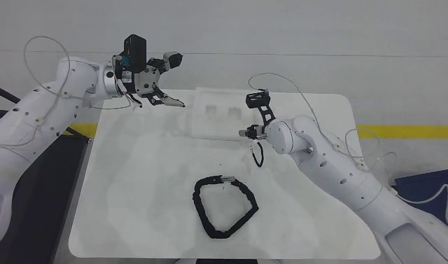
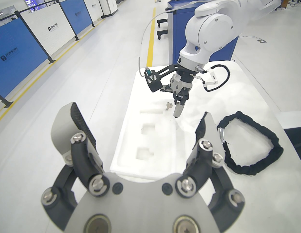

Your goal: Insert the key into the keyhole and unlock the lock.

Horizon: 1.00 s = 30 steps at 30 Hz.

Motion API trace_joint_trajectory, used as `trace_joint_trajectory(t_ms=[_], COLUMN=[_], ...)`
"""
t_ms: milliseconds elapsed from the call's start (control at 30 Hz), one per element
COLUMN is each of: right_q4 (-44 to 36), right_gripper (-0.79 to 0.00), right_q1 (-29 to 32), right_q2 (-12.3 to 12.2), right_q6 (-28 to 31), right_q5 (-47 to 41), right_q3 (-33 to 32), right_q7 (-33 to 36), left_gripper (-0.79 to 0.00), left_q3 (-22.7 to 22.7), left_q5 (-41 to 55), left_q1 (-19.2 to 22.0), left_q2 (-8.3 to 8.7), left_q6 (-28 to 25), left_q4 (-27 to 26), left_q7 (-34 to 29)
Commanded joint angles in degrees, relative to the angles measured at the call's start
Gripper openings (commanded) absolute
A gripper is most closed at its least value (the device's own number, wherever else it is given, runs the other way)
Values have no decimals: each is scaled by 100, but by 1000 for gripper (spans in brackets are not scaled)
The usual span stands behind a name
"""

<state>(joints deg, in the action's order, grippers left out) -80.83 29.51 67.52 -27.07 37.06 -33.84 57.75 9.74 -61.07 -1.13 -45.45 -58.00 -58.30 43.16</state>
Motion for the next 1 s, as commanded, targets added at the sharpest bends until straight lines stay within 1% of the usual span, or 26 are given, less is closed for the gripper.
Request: trace_joint_trajectory(t_ms=[0,33,67,100,133,233,300,533,667,700,767,933,967], right_q4=[74,105,116,131,149,169,184,194,229,229,229,285,301], right_gripper=[-102,-123,-163,-237,-397,-409,-431,-446,-493,-520,-548,-585,-606], right_q1=[-30,-50,-61,-65,-67,-54,-51,-6,49,66,99,143,151], right_q2=[33,47,62,74,85,120,140,206,238,246,263,301,311], right_q6=[-69,-123,-165,-198,-230,-308,-378,-610,-662,-680,-686,-699,-705], right_q5=[44,87,121,156,196,231,267,358,378,372,346,335,333], right_q3=[8,11,10,11,14,-11,-27,-102,-158,-181,-224,-310,-323], right_q7=[75,120,139,159,185,231,289,419,413,381,350,329,326], left_gripper=[0,0,0,0,0,0,0,0,0,0,0,0,0], left_q3=[0,0,0,0,0,0,0,0,0,0,0,0,0], left_q5=[0,0,0,0,0,0,0,0,0,0,0,0,0], left_q1=[0,0,0,0,0,0,0,0,0,0,0,0,0], left_q2=[0,0,0,0,0,0,0,0,0,0,0,0,0], left_q6=[0,0,0,0,0,0,0,0,0,0,0,0,0], left_q4=[0,0,0,0,0,0,0,0,0,0,0,0,0], left_q7=[0,0,0,0,0,0,0,0,0,0,0,0,0])
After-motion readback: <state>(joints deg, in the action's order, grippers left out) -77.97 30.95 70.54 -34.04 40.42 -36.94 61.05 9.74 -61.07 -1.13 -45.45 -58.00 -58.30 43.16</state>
